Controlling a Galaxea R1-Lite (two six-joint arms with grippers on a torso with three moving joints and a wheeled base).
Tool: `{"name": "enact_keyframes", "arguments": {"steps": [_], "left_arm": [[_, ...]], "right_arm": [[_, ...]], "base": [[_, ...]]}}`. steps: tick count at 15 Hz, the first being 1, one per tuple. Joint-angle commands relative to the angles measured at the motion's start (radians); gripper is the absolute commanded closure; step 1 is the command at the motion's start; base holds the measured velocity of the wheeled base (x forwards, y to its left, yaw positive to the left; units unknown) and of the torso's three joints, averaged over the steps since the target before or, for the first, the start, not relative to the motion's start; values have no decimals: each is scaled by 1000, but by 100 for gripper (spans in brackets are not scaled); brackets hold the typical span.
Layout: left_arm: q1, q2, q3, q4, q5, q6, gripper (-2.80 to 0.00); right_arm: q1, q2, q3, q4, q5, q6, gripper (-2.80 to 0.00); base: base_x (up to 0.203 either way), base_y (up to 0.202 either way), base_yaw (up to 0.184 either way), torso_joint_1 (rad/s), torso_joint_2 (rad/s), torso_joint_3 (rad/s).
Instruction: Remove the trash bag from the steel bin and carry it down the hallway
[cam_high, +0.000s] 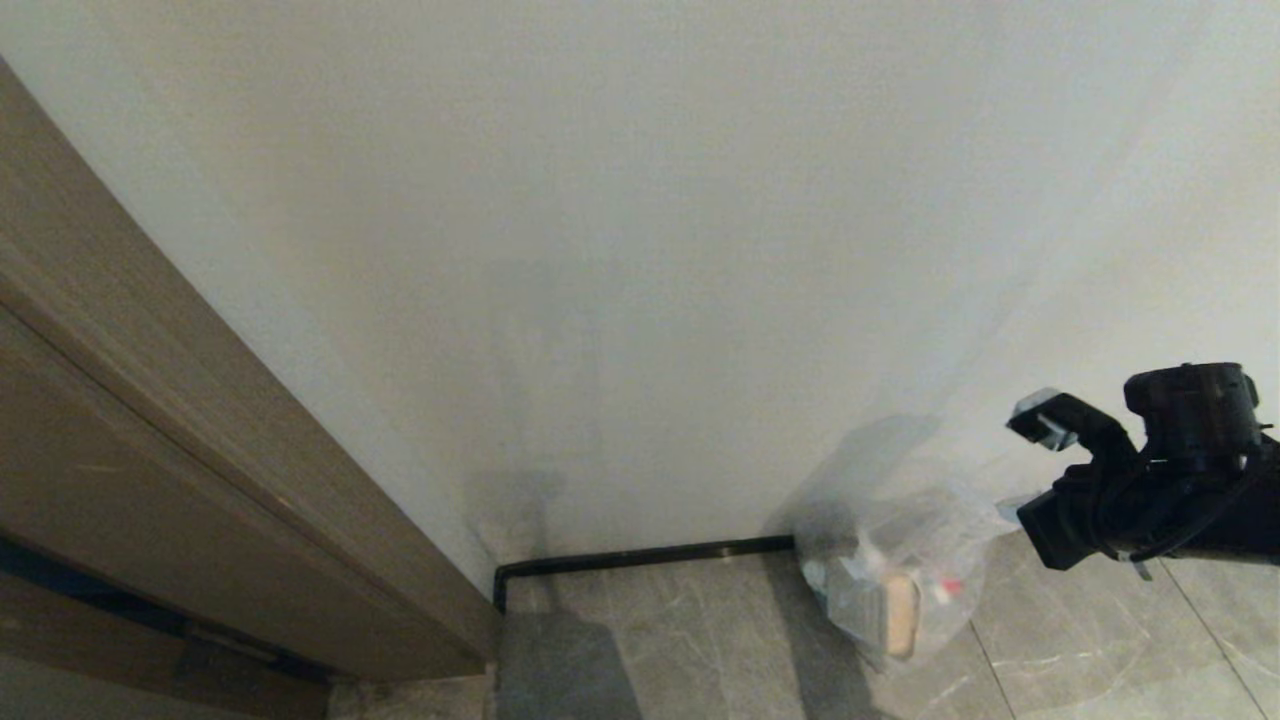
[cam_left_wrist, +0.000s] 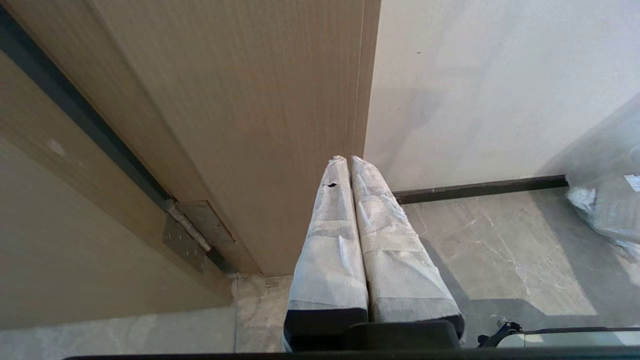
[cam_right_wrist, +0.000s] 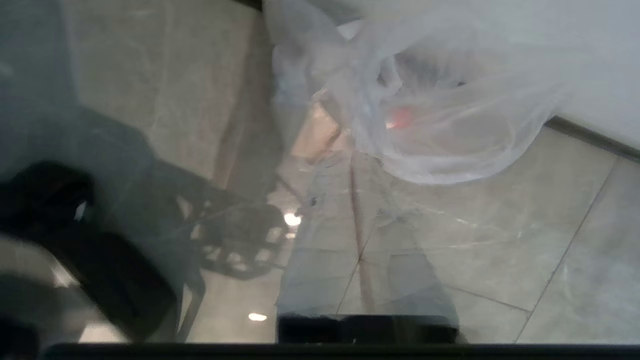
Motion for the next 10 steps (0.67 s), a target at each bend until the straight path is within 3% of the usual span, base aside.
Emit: {"name": "enact_keyframes", "arguments": {"steps": [1,4,6,10], "left_arm": [[0,0,0,-1,0,0,0],[0,0,0,-1,0,0,0],[0,0,0,-1,0,0,0],[0,0,0,-1,0,0,0]], "right_arm": [[-32,-96,13,9,-4,0,0],[-78,-228,60,22,-4,66,0],[-109,-383,97,35,-28,167,0],[-115,-795,193,275,-37,273,0]], "base": [[0,0,0,0,0,0],[0,0,0,0,0,0],[0,0,0,0,0,0],[0,0,0,0,0,0]]}}
